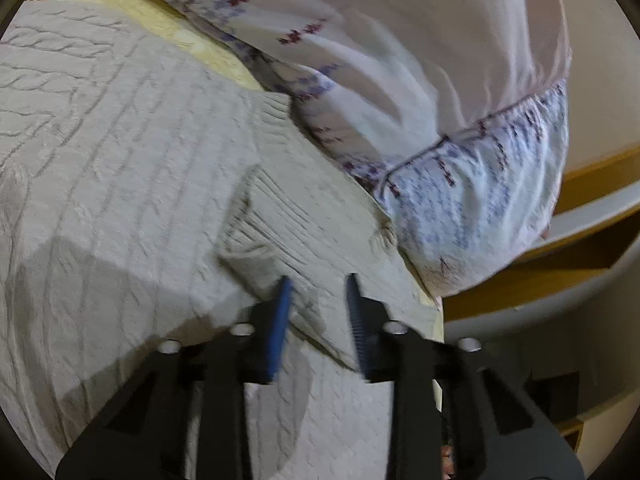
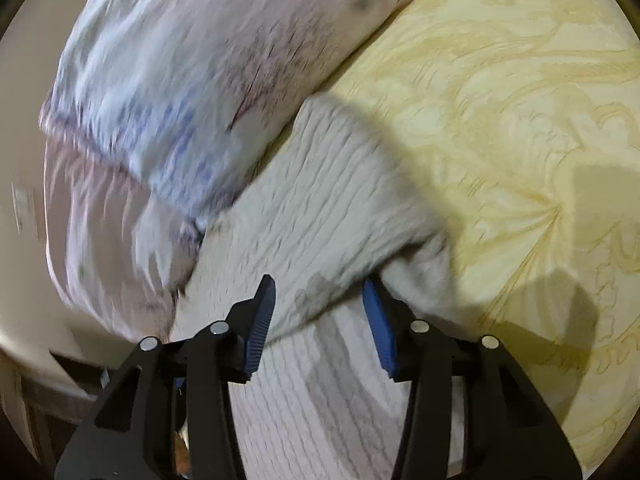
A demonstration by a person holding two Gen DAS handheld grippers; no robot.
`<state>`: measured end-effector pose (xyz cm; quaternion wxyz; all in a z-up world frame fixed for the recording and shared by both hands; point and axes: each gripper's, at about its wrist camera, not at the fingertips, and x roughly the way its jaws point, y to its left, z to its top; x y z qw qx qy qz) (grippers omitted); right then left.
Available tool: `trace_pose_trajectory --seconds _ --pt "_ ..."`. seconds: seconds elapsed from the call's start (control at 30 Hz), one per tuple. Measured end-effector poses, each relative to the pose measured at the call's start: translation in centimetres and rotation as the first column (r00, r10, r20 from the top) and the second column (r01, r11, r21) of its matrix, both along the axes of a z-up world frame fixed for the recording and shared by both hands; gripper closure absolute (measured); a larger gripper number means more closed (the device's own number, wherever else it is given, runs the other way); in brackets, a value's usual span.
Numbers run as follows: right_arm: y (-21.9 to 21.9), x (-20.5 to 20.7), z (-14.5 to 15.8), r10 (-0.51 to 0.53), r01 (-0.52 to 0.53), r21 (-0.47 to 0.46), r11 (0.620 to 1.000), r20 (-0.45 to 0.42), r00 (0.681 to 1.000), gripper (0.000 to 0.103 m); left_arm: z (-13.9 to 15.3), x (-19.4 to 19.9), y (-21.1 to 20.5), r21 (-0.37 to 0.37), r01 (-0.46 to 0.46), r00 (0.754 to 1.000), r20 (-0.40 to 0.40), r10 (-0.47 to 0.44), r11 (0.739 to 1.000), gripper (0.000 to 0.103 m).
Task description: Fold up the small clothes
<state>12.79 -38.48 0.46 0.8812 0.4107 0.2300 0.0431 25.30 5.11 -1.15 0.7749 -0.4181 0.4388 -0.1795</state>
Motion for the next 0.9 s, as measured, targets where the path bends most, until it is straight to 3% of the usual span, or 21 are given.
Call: trace_pose_trajectory --seconds 0.1,0.33,0.53,0.63,0.7,0.9 --pt "0.0 0.6 0.0 -0.041 0.042 -0.043 0.998 0.007 0.999 0.094 -0.2 0.7 0.5 0.027 -0.032 0.999 0.008 0.032 0.999 0.103" --pt "3.0 -0.4 1.6 0.011 0.002 -0.125 0.992 0.103 0.995 0.096 2.6 -0.5 4.2 0.104 -0.099 0.991 0.102 0.088 0.990 0.103" --pt "2.9 -0.1 1.0 -0.019 0.028 -0.131 0.991 0.069 0.997 0.096 1.0 -1.4 3.8 -0.001 0.038 0.999 -0.002 -0.038 0.999 0.103" --pt "2.7 -0.1 1.2 -0.017 0.026 -0.138 0.990 0.068 0.998 0.096 0.4 -1.8 2.6 -0.045 0.075 0.995 -0.056 -0.077 0.996 0.087" --pt "2.9 0.1 1.2 -0.013 0.022 -0.137 0.990 0.065 0.998 0.095 0.6 -1.9 1.8 -0.024 0.060 0.997 -0.054 -0.062 0.998 0.055" --pt "2.7 0.2 0.9 -0.012 0.019 -0.133 0.991 0.058 0.998 0.095 1.1 -0.6 0.2 0.044 0.004 0.999 -0.046 -0.002 0.999 0.058"
